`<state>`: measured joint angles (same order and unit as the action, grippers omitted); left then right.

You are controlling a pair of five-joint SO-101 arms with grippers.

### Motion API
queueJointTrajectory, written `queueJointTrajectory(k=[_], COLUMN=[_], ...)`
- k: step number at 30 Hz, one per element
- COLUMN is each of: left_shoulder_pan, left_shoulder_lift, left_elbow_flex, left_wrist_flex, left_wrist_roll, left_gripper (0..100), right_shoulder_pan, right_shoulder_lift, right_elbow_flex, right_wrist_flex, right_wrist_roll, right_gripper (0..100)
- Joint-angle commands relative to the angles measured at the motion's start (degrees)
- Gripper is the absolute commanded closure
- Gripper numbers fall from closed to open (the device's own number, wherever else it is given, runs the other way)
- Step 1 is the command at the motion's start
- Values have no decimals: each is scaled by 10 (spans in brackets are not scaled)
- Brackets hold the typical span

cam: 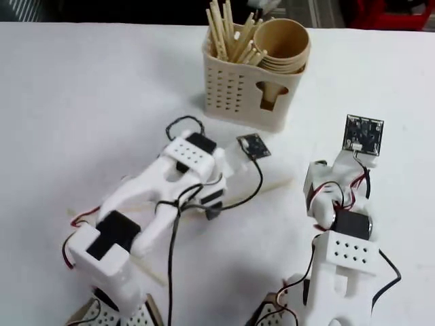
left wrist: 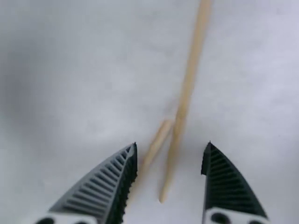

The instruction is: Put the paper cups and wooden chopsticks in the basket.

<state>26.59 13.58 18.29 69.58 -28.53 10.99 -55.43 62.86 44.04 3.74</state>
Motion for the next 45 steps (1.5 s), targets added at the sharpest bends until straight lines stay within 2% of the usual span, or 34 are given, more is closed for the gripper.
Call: queueJointTrajectory(k=[1, 4, 8, 14, 17, 21, 29, 34, 40, 45], left_shoulder_pan=[7, 7, 10, 10, 10, 10, 4, 0, -47, -52], left_shoulder_lift=[-28, -27, 11, 126, 188, 230, 191, 119, 55, -28], left_elbow_flex=[22, 30, 22, -113, -197, -255, -254, -255, -260, -259], left_wrist_flex=[-39, -55, -77, 28, 95, 149, 167, 199, 214, 252], left_wrist_roll=[8, 9, 9, 10, 10, 9, 4, 4, 1, -32], left_gripper=[766, 774, 859, 907, 976, 978, 978, 978, 978, 978], right_shoulder_pan=[4, 4, 4, 4, 4, 5, 22, 22, 22, 22], right_shoulder_lift=[-15, -15, -15, -15, -15, -15, -15, -15, -15, -15], right_elbow_flex=[-4, -4, -4, -4, -4, -4, -4, -5, -5, -5], right_wrist_flex=[-10, -10, -10, -10, -10, -10, -10, -10, -10, -10], right_wrist_roll=[-1, -1, -1, -1, -1, -1, -4, -4, -5, -5], right_gripper=[865, 865, 865, 865, 866, 867, 866, 867, 868, 868])
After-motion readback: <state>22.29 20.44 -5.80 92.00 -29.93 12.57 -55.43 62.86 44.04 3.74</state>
